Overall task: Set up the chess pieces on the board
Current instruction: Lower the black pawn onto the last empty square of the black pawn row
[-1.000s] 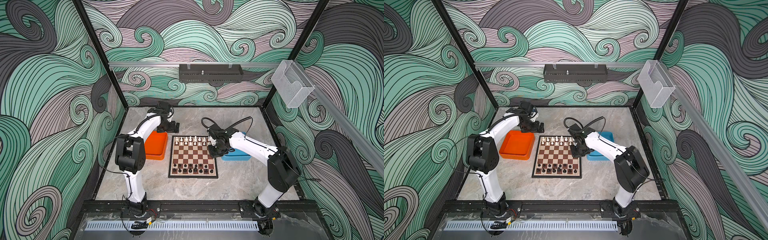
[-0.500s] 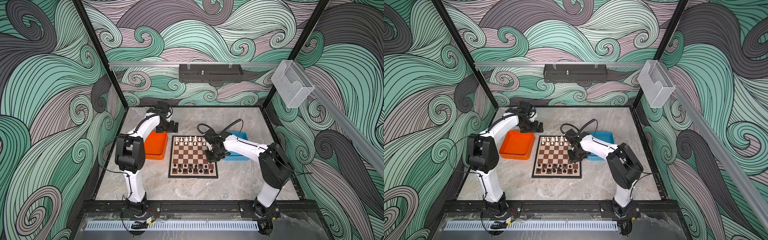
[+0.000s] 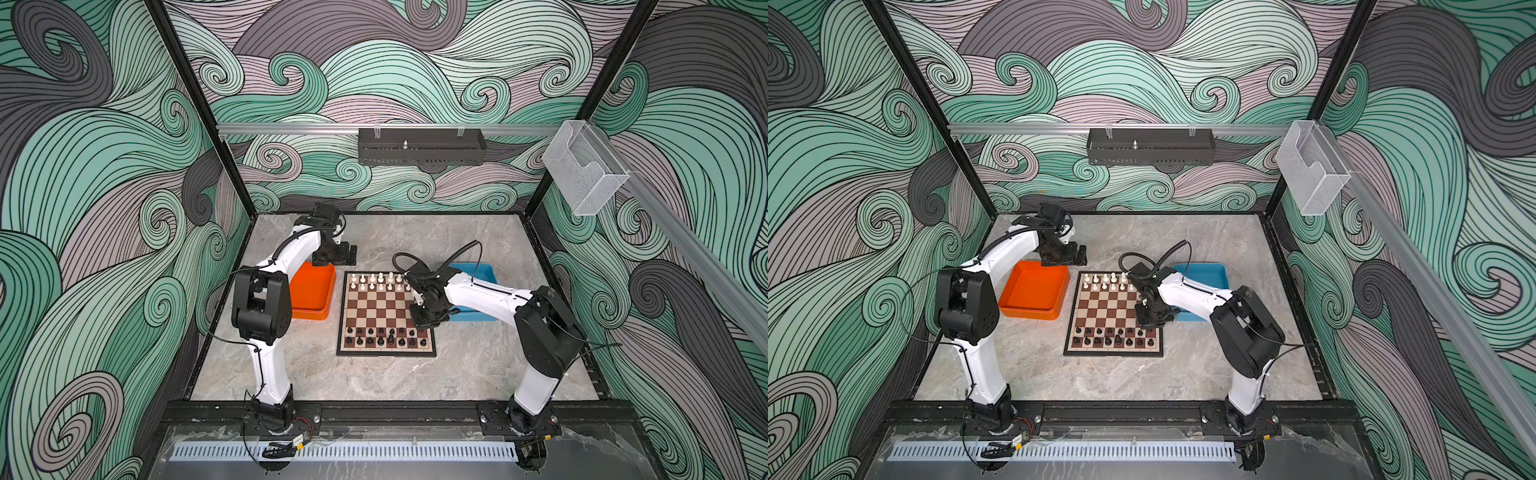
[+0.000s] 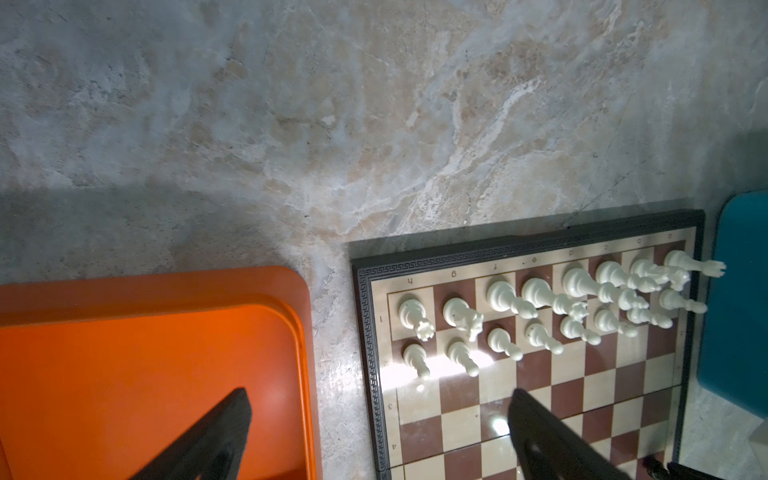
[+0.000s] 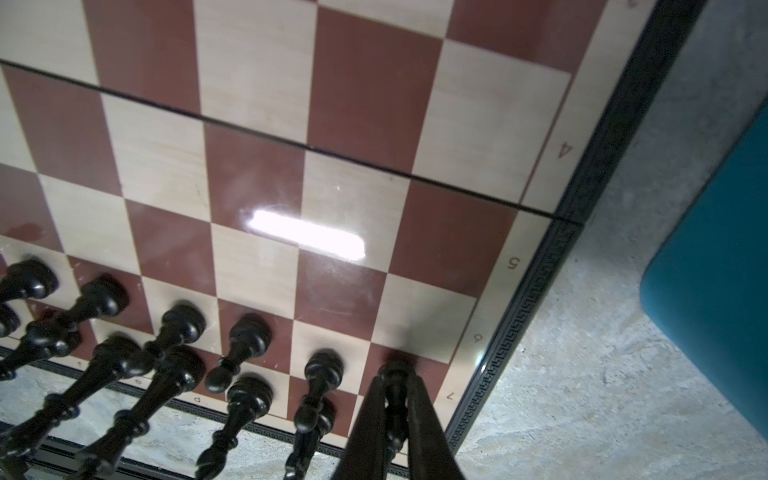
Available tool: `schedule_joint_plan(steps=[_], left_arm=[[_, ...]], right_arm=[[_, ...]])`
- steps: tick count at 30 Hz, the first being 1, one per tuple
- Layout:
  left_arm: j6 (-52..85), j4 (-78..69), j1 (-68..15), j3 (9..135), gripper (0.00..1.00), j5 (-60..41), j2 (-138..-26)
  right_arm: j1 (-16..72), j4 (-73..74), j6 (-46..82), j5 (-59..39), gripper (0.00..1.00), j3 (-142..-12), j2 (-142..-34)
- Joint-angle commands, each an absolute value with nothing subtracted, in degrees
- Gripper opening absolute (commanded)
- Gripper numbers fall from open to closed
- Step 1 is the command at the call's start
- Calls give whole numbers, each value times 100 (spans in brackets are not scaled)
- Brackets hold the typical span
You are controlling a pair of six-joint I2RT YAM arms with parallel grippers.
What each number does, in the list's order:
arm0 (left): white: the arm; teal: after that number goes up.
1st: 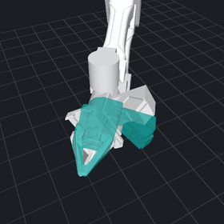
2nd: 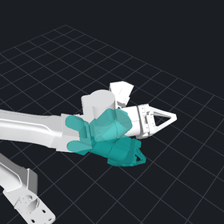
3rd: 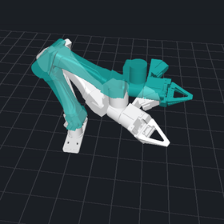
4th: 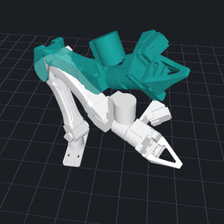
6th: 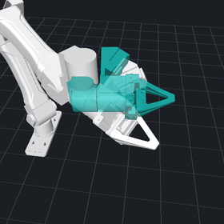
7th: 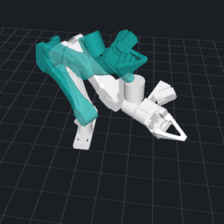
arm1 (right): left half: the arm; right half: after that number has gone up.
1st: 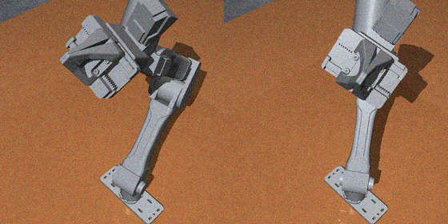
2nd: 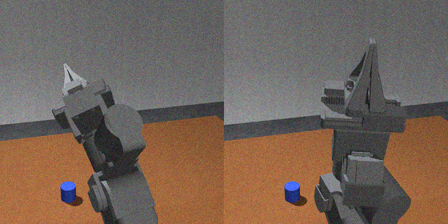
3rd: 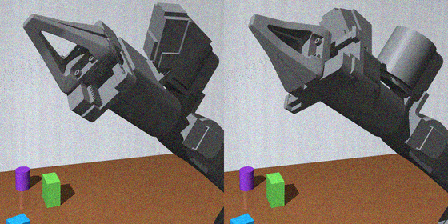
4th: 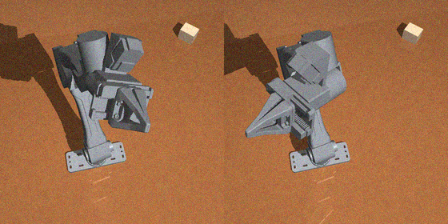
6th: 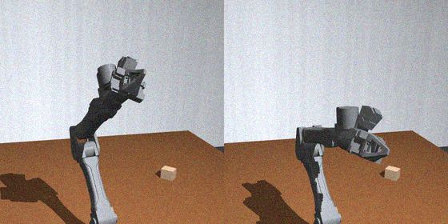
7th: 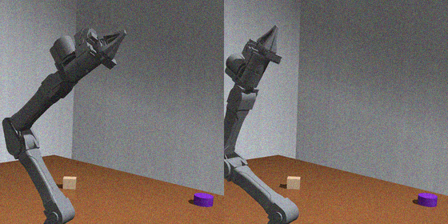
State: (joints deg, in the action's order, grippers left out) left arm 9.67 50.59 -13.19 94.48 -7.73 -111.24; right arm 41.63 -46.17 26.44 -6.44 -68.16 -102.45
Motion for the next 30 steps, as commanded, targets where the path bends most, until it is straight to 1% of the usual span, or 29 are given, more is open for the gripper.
schedule_joint_plan(steps=[1,30], left_arm=[[1019,5231,-1292,9642,99,-813,-11208],[1018,5231,-1292,9652,99,-844,-11221]], right_arm=[[4201,-4698,2777,-537,12,-6767,-10278],[4254,-4812,2775,-553,13,-6794,-10422]])
